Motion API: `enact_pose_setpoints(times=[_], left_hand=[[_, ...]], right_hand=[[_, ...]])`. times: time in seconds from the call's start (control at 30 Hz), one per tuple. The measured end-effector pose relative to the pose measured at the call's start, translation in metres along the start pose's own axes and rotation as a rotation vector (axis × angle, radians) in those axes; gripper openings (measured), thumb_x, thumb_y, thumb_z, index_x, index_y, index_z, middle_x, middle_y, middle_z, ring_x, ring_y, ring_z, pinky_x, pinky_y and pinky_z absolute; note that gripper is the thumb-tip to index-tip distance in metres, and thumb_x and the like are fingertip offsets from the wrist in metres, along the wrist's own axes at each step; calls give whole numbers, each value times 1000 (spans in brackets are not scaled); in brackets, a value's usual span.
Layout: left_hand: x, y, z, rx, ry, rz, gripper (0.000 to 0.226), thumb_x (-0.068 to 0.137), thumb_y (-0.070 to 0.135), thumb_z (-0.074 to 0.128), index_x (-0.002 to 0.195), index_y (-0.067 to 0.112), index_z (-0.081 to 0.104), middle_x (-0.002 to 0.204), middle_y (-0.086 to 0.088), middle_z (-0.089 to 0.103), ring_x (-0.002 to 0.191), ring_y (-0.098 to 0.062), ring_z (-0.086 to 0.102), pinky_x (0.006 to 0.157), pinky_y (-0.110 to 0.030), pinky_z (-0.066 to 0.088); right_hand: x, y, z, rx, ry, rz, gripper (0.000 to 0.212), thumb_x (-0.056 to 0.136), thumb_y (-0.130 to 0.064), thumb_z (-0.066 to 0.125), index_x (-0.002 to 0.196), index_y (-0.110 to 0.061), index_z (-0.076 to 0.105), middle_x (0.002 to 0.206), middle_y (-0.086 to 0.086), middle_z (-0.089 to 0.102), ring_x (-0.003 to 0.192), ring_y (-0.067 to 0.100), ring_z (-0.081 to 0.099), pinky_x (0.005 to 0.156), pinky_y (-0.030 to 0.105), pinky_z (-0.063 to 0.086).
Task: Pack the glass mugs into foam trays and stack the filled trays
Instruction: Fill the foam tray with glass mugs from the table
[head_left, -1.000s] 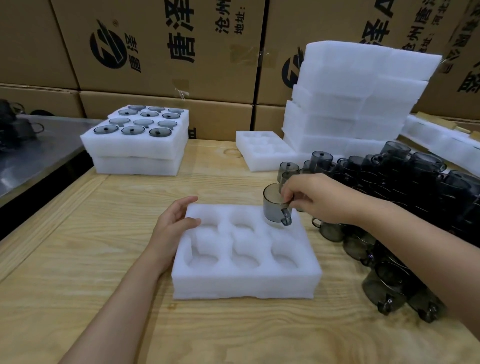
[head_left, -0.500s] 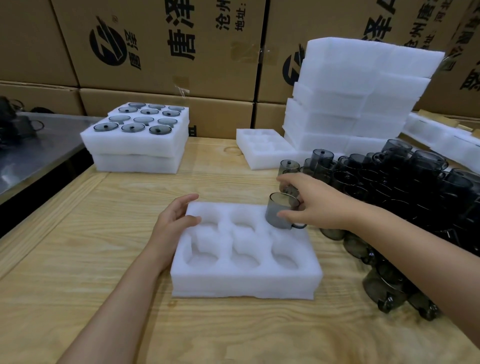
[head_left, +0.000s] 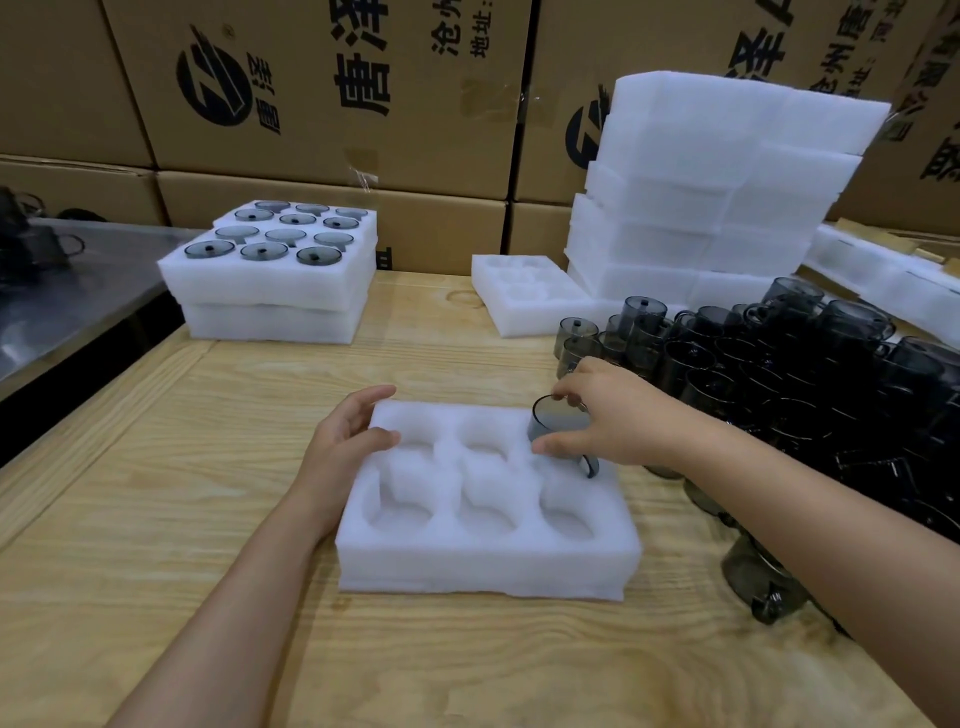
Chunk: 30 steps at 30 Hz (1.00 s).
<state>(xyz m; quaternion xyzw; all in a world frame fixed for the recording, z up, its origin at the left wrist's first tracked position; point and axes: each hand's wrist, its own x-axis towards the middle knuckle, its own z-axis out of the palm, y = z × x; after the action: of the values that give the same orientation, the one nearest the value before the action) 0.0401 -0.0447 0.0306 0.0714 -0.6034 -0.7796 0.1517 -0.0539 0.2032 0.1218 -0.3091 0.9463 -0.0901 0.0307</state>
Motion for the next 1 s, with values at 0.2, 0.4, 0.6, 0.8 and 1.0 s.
enact_pose_setpoints(times=[0.2, 0.4, 0.6, 0.8, 1.0], left_hand=[[0, 0, 0, 19, 0, 4, 53, 61, 6, 61, 113, 20, 64, 88, 1, 68, 75, -13, 67, 58, -23, 53], [0, -1, 0, 45, -4, 11, 51, 62, 8, 61, 112, 23, 64, 84, 7, 69, 75, -12, 67, 58, -22, 53], [-1, -3, 2, 60, 12, 30, 45, 81, -10, 53, 114, 19, 62, 83, 5, 68, 70, -8, 67, 56, -19, 52], [0, -1, 1, 56, 7, 14, 46, 80, -13, 52, 116, 14, 60, 87, -1, 64, 67, -8, 66, 54, -19, 52], [0, -1, 3, 28, 8, 5, 52, 62, 2, 59, 111, 18, 62, 82, 3, 66, 67, -9, 66, 54, -20, 52]], right_hand=[[28, -10, 28, 183, -46, 6, 75, 90, -67, 23, 149, -21, 23, 157, 0, 18, 146, 19, 9, 117, 41, 9], [31, -1, 48, -20, -148, 27, 60, 93, -62, 8, 149, -40, 1, 159, -11, -6, 144, 16, -19, 110, 49, -19], [33, -10, 50, -147, -174, 51, 69, 91, -65, 5, 150, -30, -3, 159, -5, -6, 144, 18, -18, 112, 50, -18], [43, -15, 40, 264, -137, 335, 85, 89, -68, 1, 134, -15, 50, 145, 13, 42, 137, 29, 31, 115, 48, 13], [41, -28, 57, -143, -43, 239, 57, 99, -44, 2, 145, -27, 30, 155, 4, 23, 146, 25, -3, 104, 62, -21]])
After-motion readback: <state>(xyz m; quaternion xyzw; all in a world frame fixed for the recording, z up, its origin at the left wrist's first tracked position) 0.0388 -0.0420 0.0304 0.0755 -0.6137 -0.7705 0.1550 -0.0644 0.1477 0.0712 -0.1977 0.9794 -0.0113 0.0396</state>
